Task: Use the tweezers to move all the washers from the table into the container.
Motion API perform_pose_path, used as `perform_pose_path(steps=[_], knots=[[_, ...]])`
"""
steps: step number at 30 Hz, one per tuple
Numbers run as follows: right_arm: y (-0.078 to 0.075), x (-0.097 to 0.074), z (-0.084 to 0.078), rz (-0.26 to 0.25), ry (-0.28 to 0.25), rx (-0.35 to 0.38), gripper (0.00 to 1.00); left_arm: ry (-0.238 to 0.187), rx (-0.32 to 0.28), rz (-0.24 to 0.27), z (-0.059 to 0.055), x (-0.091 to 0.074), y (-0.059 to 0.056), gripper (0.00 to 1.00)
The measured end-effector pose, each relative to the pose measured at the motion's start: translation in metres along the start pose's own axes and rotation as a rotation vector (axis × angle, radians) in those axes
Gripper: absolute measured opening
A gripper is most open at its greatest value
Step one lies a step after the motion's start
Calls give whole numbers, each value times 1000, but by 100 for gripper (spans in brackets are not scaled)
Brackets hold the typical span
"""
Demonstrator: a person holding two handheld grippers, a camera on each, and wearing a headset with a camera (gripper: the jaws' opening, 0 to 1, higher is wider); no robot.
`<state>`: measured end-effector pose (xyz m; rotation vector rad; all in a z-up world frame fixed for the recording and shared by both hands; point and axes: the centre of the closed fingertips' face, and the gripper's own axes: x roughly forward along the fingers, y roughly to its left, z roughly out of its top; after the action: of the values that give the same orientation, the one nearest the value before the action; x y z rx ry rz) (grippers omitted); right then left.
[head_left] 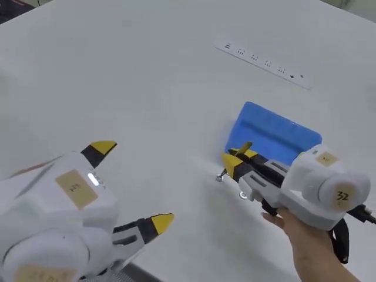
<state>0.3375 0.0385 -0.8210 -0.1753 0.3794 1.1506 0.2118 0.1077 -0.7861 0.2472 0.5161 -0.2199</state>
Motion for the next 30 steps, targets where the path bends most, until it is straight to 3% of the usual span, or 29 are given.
perform_pose_path(steps=[4,15,21,24,30], knots=[[-3,0,0,-13,-4,24,4,1,0,-4,0,0,-1,75],[0,-4,1,-32,44,-8,3,1,16,-31,0,0,-6,75],[7,-13,24,-17,6,-15,2,0,17,-39,0,0,-7,75],[11,-20,38,-9,-17,-33,2,-29,-9,-79,5,-1,-14,78],[11,-33,54,-18,-36,-63,3,-21,7,-72,4,0,-13,80]])
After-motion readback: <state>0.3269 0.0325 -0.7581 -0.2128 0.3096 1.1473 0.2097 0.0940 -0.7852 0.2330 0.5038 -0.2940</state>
